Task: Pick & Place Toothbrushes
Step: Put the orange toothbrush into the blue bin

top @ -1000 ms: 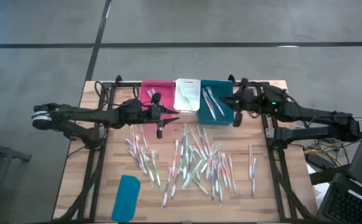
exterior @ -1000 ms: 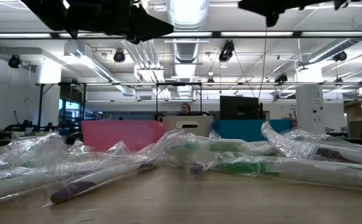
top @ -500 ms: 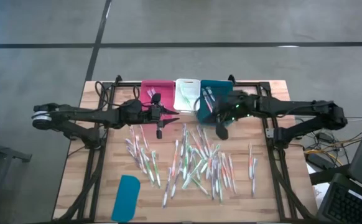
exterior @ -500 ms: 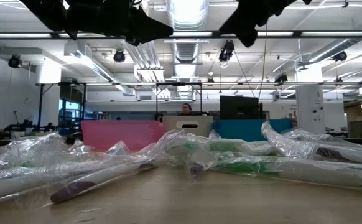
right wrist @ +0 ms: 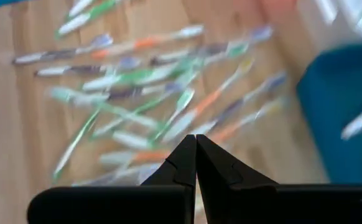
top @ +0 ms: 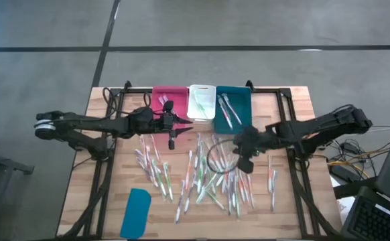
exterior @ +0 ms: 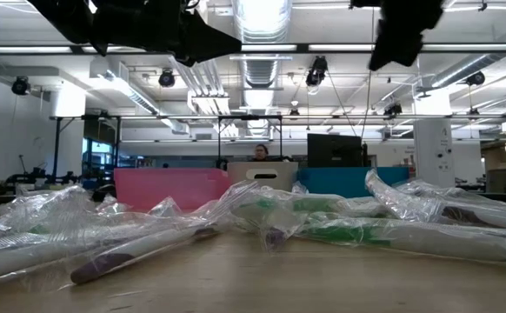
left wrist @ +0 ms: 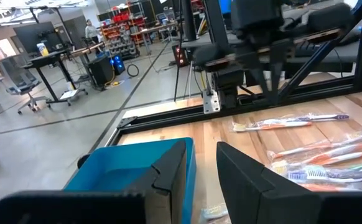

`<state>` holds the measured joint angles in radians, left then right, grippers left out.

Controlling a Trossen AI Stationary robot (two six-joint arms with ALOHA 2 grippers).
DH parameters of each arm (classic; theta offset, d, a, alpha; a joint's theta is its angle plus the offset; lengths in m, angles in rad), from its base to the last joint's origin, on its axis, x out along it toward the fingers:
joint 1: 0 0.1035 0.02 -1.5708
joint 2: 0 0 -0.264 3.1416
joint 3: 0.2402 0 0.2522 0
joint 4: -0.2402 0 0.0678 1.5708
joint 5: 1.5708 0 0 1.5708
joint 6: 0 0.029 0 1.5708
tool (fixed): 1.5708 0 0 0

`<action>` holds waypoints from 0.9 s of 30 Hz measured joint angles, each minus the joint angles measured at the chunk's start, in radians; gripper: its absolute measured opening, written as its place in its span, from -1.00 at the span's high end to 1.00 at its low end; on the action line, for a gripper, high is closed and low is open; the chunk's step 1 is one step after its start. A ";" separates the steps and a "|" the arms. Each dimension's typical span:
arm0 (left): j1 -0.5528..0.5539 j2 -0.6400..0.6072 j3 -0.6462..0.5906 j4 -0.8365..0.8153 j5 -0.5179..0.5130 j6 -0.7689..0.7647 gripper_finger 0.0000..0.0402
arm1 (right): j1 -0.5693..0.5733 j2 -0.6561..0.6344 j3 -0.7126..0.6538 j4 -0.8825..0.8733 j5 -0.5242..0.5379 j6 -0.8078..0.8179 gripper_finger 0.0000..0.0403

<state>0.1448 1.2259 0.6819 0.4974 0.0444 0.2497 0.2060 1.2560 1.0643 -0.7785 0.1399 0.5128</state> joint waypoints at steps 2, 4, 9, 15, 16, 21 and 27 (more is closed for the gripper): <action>0.000 0.000 0.000 -0.001 0.000 -0.009 0.53 | 0.048 -0.004 -0.009 -0.046 0.021 0.069 0.96; 0.000 0.000 0.000 -0.009 0.000 -0.023 0.53 | 0.090 -0.005 -0.016 -0.092 0.032 0.141 0.96; 0.000 0.000 0.000 -0.022 0.000 -0.027 0.53 | 0.187 -0.004 -0.031 -0.220 0.046 0.390 0.96; 0.000 0.000 0.000 -0.027 0.000 -0.045 0.53 | 0.310 -0.003 -0.061 -0.355 0.046 0.710 0.96; 0.000 0.000 0.000 -0.027 0.000 -0.047 0.53 | 0.330 -0.002 -0.065 -0.370 0.046 0.756 0.96; 0.000 0.000 0.000 -0.027 0.000 -0.049 0.53 | 0.401 0.003 -0.090 -0.438 0.046 0.959 0.96; 0.000 0.000 0.000 -0.027 0.000 -0.086 0.53 | 0.434 0.003 -0.172 -0.442 0.039 1.157 0.81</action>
<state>0.1444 1.2259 0.6819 0.4706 0.0444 0.1635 0.6398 1.2590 0.8918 -1.2202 0.1791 1.6697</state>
